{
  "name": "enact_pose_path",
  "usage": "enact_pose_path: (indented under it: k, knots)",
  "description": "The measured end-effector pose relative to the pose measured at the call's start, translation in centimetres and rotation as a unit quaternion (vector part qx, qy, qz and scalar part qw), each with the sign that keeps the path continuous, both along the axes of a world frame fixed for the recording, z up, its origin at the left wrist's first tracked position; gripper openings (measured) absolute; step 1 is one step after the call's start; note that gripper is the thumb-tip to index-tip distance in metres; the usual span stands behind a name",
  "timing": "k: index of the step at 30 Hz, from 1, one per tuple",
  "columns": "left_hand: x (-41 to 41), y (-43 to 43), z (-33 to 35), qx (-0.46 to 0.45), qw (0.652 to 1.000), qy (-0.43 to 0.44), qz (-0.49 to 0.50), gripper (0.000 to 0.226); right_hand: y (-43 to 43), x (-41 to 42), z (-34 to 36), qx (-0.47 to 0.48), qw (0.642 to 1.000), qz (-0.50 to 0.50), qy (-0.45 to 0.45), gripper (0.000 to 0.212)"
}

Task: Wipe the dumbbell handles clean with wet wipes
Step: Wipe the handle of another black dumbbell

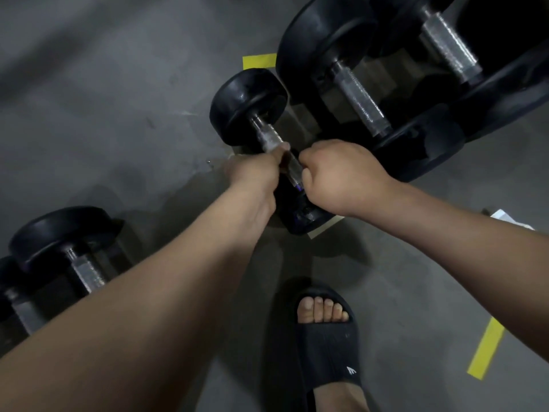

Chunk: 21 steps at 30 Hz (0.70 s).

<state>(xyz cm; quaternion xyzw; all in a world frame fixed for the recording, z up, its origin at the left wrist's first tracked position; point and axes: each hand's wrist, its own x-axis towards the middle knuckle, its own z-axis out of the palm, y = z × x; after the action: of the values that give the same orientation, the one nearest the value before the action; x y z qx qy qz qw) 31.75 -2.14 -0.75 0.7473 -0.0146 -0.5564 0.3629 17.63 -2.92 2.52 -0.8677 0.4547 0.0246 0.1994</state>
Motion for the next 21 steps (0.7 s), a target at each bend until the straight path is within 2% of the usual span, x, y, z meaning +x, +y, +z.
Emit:
enact_pose_path:
  k: [4, 7, 12, 15, 19, 21]
  knots:
    - [1.1, -1.3, 0.1, 0.006, 0.999, 0.041, -0.018, 0.038, -0.2, 0.3, 0.3, 0.023, 1.000, -0.004, 0.003, 0.016]
    - [1.2, -1.2, 0.4, 0.010, 0.999, 0.037, -0.003, 0.029, -0.3, 0.3, 0.4, 0.031, 0.999, -0.007, 0.012, 0.018]
    - [-0.2, 2.2, 0.5, 0.032, 0.990, 0.009, -0.136, 0.019, -0.4, 0.5, 0.7, 0.044, 0.998, -0.018, 0.035, 0.020]
    - [0.4, 3.3, 1.2, 0.002, 0.983, 0.017, -0.180, 0.009, -0.6, 0.9, 1.5, 0.070, 0.996, -0.045, 0.033, 0.021]
    - [3.0, 4.7, 2.2, -0.049, 0.974, -0.048, -0.216, 0.018, -0.5, 1.4, 2.7, 0.075, 0.995, -0.070, 0.007, 0.020]
    - [4.8, 6.1, 4.2, -0.070, 0.971, -0.060, -0.220, 0.014, 0.1, 2.1, 3.6, 0.077, 0.994, -0.070, -0.019, 0.017]
